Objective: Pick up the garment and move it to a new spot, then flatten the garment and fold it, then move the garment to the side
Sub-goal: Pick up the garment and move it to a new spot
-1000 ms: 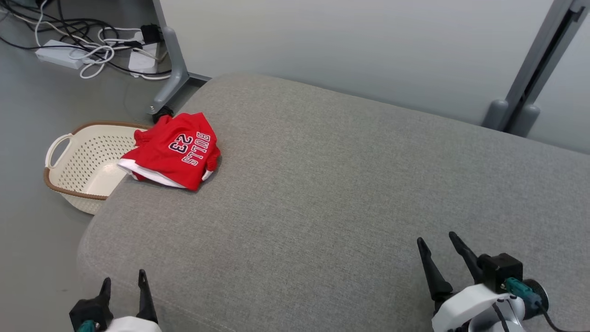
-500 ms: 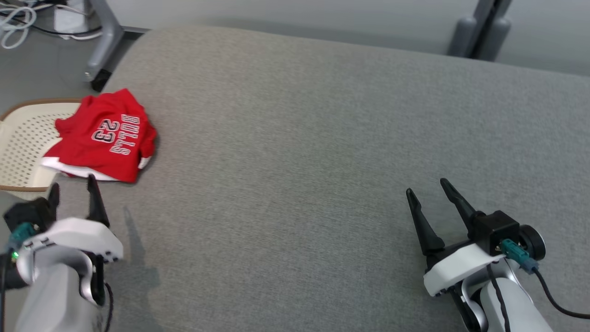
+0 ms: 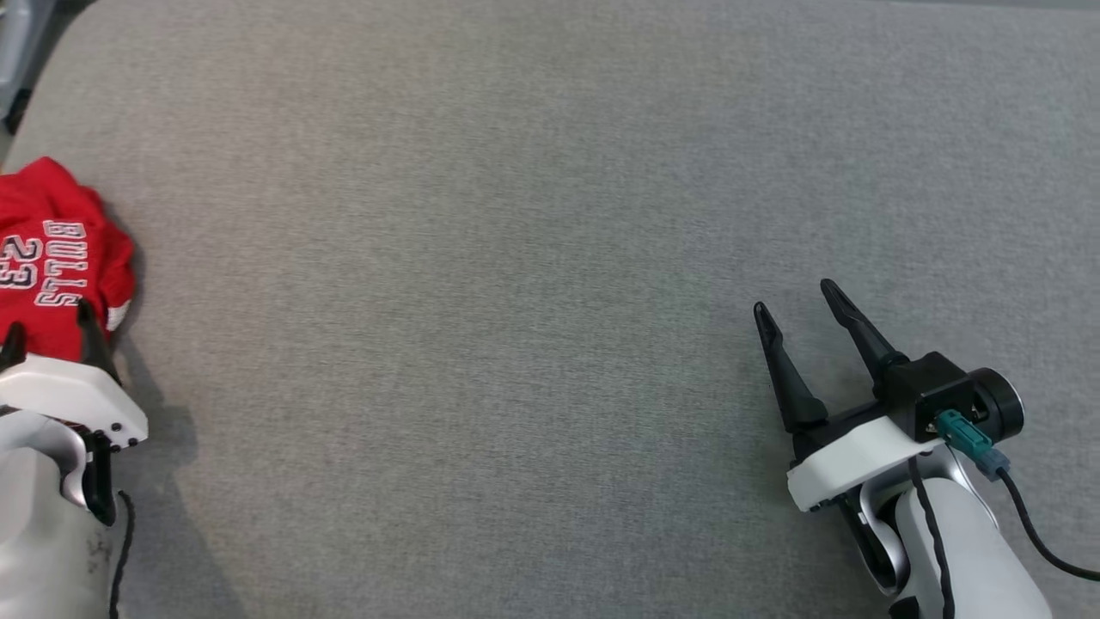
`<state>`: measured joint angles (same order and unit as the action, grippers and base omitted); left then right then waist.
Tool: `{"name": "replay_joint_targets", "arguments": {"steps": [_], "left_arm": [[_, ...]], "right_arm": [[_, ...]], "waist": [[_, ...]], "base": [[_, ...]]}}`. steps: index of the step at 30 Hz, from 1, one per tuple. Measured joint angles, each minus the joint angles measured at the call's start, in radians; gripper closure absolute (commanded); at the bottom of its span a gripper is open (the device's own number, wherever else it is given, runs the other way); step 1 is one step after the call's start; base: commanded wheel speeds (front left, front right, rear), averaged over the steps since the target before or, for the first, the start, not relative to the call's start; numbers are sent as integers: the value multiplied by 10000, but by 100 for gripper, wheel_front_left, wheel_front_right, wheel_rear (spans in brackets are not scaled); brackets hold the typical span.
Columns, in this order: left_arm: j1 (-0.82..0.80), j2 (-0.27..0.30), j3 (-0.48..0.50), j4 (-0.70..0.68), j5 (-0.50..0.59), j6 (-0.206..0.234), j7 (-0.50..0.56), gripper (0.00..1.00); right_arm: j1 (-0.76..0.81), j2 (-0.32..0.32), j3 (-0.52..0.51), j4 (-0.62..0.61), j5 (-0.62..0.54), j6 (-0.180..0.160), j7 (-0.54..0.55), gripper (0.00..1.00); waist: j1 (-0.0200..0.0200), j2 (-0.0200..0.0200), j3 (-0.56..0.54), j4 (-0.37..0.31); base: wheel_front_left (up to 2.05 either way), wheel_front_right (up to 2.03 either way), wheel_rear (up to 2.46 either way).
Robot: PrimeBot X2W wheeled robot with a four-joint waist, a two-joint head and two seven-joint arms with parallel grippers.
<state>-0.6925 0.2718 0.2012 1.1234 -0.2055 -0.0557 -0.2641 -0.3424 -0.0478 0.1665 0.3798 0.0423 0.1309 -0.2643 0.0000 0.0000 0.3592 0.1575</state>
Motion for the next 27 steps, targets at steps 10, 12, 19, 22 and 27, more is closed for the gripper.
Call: {"name": "replay_joint_targets", "arguments": {"steps": [10, 12, 19, 22, 27], "left_arm": [[-365, 393, 54, 991, -86, 307, -2, 100], [-357, 422, 38, 989, -79, 405, -2, 100], [-293, 564, -82, -268, 77, 288, 0, 100], [-258, 571, -221, -1053, 272, 207, 2, 100], [-251, 391, -600, -2343, 663, 35, 0, 100]], "right_arm": [[58, -2, -299, -121, -171, 0, 2, 0], [58, -4, -318, -153, -171, 0, 2, 0], [235, -4, -412, -58, 96, 0, 2, 0], [268, -2, -382, -2, 249, 0, 2, 0], [403, -2, -351, 171, 591, 0, 2, 0]], "waist": [[0, 0, 408, -568], [0, 0, 420, -597], [0, 0, 88, -591], [0, 0, -138, -590], [0, 0, -540, -619]], "base": [[0, 0, 0], [0, 0, 0], [0, 0, 0], [0, 0, 0], [0, 0, 0]]}}
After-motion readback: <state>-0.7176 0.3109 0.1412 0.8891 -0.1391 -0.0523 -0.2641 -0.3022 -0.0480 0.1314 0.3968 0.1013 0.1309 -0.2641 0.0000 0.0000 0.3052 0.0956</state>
